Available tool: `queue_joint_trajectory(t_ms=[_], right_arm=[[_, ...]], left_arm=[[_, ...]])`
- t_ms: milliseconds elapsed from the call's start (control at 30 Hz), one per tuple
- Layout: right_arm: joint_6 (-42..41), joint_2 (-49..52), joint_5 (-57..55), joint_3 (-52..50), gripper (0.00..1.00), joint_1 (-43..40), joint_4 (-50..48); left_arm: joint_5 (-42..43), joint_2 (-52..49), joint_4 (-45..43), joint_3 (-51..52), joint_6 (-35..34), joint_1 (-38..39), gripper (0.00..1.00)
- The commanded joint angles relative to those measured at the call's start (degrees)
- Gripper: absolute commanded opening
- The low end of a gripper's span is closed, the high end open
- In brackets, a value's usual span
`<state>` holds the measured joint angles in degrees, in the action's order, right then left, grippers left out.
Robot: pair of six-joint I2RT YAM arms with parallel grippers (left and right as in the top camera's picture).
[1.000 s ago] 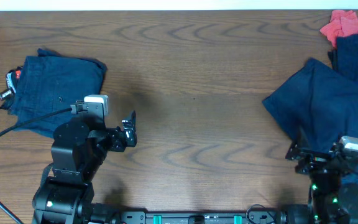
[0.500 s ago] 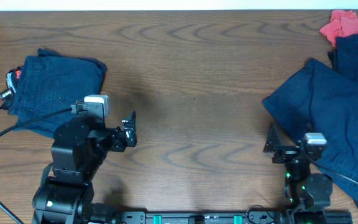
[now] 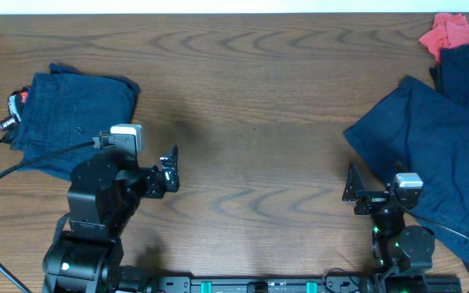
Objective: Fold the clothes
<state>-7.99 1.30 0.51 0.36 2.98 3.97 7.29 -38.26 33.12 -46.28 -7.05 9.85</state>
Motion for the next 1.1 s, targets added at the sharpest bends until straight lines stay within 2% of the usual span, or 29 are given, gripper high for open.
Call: queue_joint_trajectory(t_ms=[0, 333, 533, 633, 767, 933, 1067], right_arm=[[0.8, 0.1, 0.8, 0.0, 0.99, 0.3, 0.2], [0.8, 0.1, 0.8, 0.0, 0.99, 0.3, 0.2], [0.8, 0.1, 0.8, 0.0, 0.99, 0.3, 0.2], [0.8, 0.1, 0.8, 0.0, 0.99, 0.3, 0.2], [0.8, 0.1, 0.8, 0.0, 0.99, 0.3, 0.2], [0.8, 0.1, 0.8, 0.0, 0.99, 0.3, 0.2], [0.8, 0.1, 0.8, 0.0, 0.99, 0.3, 0.2]], left_arm=[[-0.3, -0.2, -0.2, 0.1, 0.4, -0.1, 0.98], [-0.3, 0.1, 0.1, 0.1, 0.4, -0.1, 0.98], [-3.0, 5.6, 2.6, 1.9, 2.0, -0.2, 0.98], [-3.1, 11.2, 0.3, 7.9, 1.9, -2.5, 0.98], [-0.3, 20.2, -8.1, 20.1, 1.9, -6.3, 0.98], [1.0, 29.7, -28.1, 34.7, 1.9, -8.2, 0.98], [1.0, 33.8, -43.2, 42.5, 4.1, -9.0, 0.98]])
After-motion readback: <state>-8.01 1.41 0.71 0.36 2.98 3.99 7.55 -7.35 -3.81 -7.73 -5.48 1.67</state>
